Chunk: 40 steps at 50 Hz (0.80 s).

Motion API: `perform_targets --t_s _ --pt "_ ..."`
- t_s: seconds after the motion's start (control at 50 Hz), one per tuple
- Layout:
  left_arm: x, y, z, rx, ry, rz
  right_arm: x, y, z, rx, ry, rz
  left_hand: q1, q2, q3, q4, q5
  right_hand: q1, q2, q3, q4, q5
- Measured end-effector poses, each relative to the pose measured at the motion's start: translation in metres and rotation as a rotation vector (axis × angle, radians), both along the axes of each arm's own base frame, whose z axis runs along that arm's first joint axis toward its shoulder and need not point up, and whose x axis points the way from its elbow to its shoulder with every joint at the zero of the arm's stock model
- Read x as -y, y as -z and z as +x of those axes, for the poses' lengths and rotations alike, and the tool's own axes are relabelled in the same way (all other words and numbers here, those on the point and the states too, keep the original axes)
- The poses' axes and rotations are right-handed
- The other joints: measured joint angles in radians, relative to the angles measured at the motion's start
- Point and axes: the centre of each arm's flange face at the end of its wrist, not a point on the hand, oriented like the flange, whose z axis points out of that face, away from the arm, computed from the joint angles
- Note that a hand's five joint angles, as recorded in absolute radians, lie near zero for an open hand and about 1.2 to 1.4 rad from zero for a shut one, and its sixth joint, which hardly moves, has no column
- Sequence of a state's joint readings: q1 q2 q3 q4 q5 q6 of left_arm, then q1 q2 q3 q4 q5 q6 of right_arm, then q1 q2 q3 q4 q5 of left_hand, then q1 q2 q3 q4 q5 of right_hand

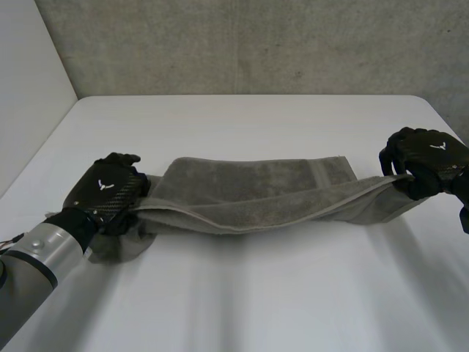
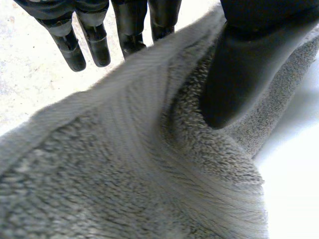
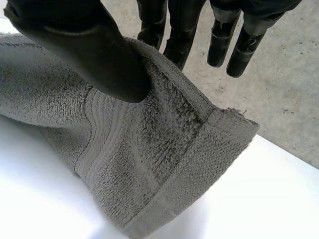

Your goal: Fold the towel.

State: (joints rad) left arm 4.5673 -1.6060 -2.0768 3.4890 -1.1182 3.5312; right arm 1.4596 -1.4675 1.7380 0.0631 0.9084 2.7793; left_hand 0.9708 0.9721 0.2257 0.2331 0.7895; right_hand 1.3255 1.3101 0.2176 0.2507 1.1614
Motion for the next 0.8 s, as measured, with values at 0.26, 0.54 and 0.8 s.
perform_targets --t_s 0.26,0.54,0.8 --pt "0.000 -0.001 0.005 0.058 -0.004 -0.027 0.002 0.006 -0.001 -0.018 -0.003 0.008 -0.188 -0.175 0.000 0.000 -0.195 0.000 0.000 0.000 0.000 0.000" --pt "-0.002 0.002 0.007 0.112 0.003 -0.015 0.002 0.008 -0.001 -0.024 -0.007 0.010 -0.194 -0.182 0.000 0.000 -0.200 0.000 0.000 0.000 0.000 0.000" --pt "0.013 -0.003 0.023 0.110 -0.063 -0.019 0.002 0.007 -0.001 -0.024 -0.007 0.009 -0.294 -0.303 0.000 0.000 -0.327 0.000 0.000 0.000 0.000 0.000"
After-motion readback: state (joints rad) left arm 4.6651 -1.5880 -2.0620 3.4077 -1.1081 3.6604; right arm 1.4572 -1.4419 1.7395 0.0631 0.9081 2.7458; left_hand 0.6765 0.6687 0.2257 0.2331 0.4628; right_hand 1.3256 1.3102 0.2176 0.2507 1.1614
